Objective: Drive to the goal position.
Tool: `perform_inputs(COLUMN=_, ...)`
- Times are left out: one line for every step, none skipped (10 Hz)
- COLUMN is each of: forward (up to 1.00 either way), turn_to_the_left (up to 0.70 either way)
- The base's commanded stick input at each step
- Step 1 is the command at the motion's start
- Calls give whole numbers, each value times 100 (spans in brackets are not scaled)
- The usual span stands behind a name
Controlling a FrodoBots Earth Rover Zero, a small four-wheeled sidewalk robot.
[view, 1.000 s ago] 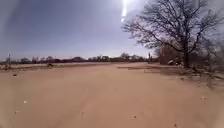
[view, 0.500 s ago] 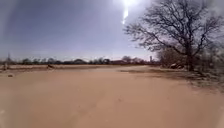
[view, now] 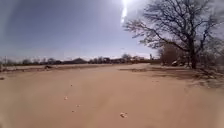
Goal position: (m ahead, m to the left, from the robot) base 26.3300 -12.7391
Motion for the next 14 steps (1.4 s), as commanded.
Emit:
perform_inputs(forward=100, turn_to_the_left=0)
perform_inputs(forward=100, turn_to_the_left=0)
perform_inputs(forward=100, turn_to_the_left=0)
perform_inputs(forward=100, turn_to_the_left=0)
perform_inputs(forward=100, turn_to_the_left=0)
perform_inputs(forward=100, turn_to_the_left=0)
perform_inputs(forward=100, turn_to_the_left=0)
perform_inputs(forward=100, turn_to_the_left=0)
perform_inputs(forward=100, turn_to_the_left=0)
perform_inputs(forward=100, turn_to_the_left=0)
perform_inputs(forward=100, turn_to_the_left=-11)
perform_inputs(forward=100, turn_to_the_left=-27)
perform_inputs(forward=100, turn_to_the_left=-27)
perform_inputs(forward=100, turn_to_the_left=-27)
